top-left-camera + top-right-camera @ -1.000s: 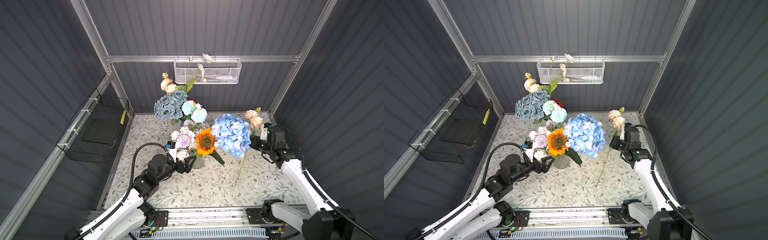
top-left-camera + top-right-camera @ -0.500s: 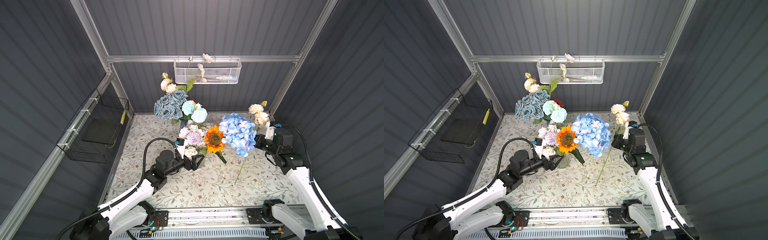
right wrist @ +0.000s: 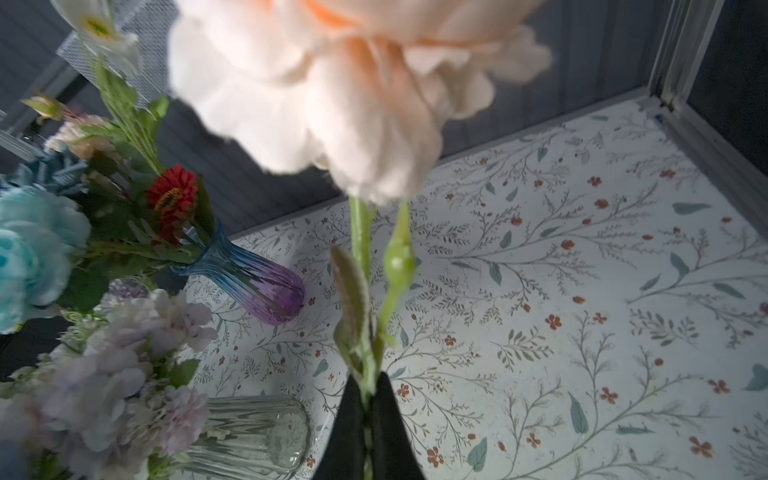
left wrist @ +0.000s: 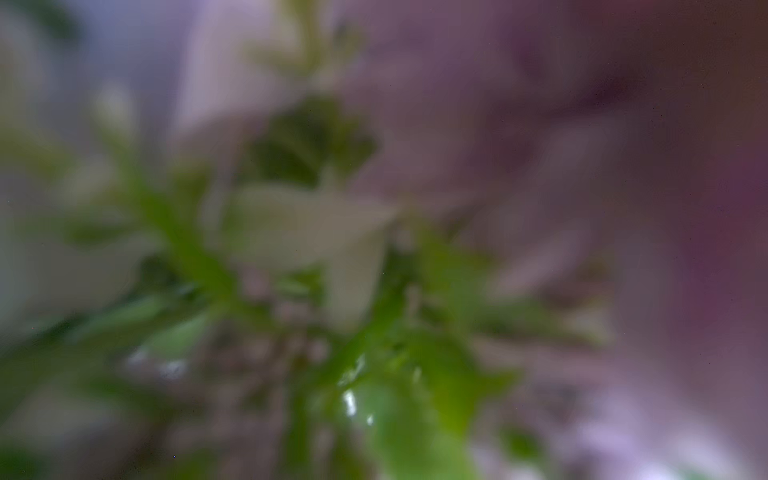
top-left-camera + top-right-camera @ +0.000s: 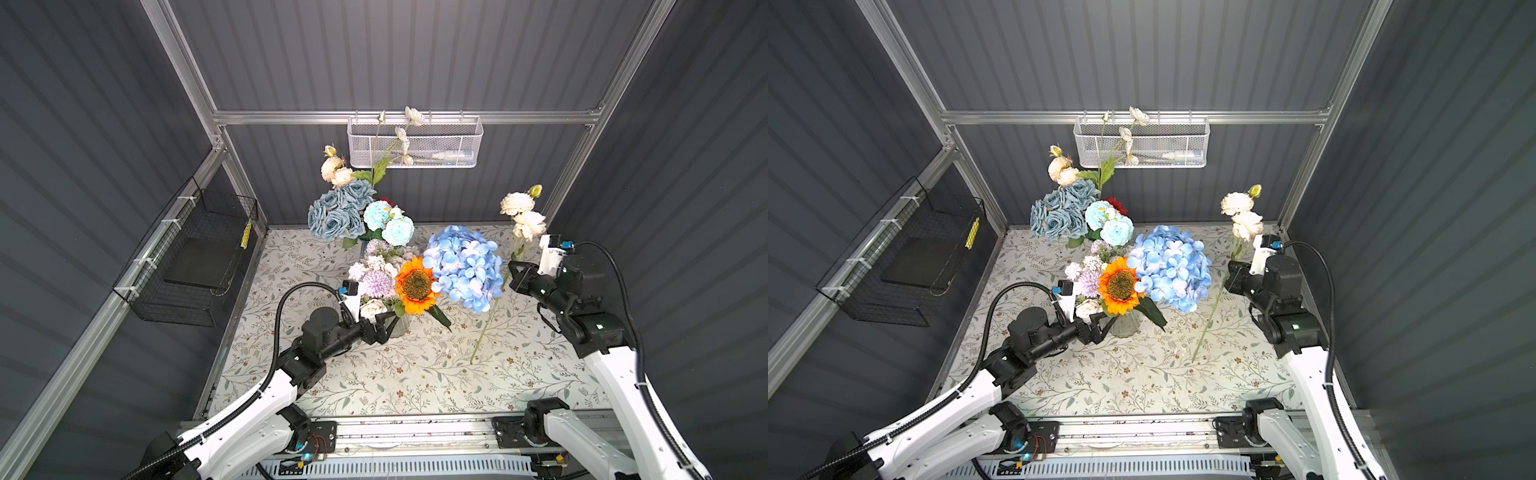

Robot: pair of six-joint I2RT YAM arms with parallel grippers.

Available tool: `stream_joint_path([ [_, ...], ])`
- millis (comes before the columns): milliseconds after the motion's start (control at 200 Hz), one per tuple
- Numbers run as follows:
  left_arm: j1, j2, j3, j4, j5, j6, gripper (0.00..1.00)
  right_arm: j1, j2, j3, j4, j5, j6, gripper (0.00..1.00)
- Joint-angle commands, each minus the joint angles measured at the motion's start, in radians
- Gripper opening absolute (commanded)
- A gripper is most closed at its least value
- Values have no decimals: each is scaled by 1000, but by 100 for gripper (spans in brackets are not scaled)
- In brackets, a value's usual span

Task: Arrange the flowers into the vase
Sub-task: 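Carry the peach carnations upright over the clear vase with the right gripper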

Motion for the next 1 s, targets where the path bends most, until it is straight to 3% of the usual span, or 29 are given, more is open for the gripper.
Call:
stream_joint_path([
  [0, 2, -24, 34, -108, -37, 55, 99, 7, -40, 120, -23, -48, -52, 0],
  [410, 2, -15, 184, -253, -93, 187, 99, 12, -22, 517, -89, -337, -59, 0],
  [650, 4, 25, 244, -255, -158, 214, 99, 30, -14, 545, 64, -531, 113, 0],
  [785, 5, 54, 269, -229, -171, 211, 99, 117, -31, 469, 255, -559, 202, 0],
  [996, 5, 93, 281, -168, -144, 191, 100, 350, 7, 407, 390, -479, 97, 0],
])
